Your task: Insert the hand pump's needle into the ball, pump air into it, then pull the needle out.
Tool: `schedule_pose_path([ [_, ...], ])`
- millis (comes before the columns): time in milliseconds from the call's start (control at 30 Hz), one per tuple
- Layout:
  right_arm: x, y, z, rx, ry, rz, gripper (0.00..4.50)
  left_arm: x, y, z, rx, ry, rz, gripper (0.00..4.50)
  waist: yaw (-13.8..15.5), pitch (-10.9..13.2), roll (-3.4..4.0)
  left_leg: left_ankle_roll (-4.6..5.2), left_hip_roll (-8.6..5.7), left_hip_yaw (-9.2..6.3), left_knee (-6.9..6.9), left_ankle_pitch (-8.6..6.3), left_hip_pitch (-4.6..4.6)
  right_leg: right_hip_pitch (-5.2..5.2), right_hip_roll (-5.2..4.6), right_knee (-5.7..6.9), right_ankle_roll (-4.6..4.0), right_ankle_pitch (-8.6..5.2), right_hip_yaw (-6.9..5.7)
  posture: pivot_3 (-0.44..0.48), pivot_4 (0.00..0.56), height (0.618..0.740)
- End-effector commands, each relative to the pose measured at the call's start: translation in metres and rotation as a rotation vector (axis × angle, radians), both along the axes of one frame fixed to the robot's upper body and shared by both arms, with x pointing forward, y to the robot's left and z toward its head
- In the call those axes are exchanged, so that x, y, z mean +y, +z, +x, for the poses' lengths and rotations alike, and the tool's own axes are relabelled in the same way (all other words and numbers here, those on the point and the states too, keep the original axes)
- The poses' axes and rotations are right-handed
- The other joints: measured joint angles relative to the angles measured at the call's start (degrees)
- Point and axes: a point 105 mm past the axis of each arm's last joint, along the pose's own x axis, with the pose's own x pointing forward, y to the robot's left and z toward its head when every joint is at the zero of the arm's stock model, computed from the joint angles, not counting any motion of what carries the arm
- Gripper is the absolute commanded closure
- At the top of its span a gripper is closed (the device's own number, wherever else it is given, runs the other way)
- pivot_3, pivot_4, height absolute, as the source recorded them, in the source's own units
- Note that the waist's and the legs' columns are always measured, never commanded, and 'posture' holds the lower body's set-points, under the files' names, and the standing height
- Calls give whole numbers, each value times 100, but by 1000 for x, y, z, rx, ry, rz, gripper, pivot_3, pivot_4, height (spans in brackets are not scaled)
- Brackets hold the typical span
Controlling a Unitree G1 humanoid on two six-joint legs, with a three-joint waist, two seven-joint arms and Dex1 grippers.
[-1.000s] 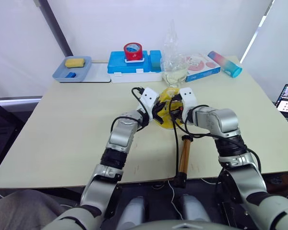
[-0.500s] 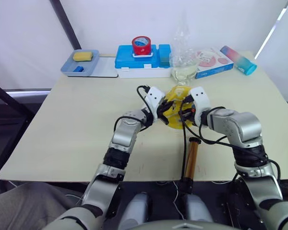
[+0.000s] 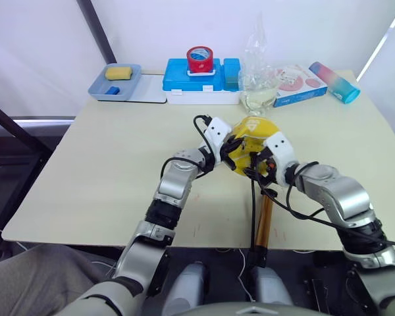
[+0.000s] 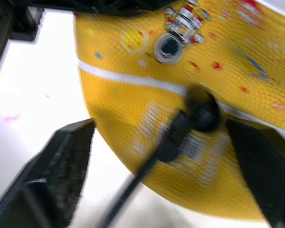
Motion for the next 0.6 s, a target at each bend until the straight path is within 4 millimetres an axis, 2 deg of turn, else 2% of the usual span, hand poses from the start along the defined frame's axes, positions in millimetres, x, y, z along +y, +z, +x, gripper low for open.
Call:
schedule_pose_path([
  [33,-24,22,-3,-137,5,12,38,-6,-16,-4,56,-29,29,4500,25,3,-1,0,-1,-4,0,0,-1,0,0,0,0,0,-4,0,150,739],
  [267,-51,22,-27,-163,66,62,38,-6,-17,-2,56,-46,49,4500,42,14,-13,0,-1,-9,0,0,-6,0,-1,-7,1,-1,-10,0,150,739],
  [367,-64,33,-36,-265,71,138,38,-7,-18,-1,56,-63,71,4500,43,18,-16,0,0,-9,0,0,-6,0,0,-7,1,-1,-11,0,150,739],
  [500,-86,31,-53,-251,114,214,38,-10,-16,2,48,-89,87,4500,59,25,-22,0,1,-6,3,0,-6,2,0,-7,1,-1,-10,0,150,739],
  [600,-113,31,-65,-216,164,252,38,-11,-13,7,42,-89,90,4500,99,32,-22,0,0,-7,11,0,-6,6,0,-6,2,-1,-11,0,150,739],
])
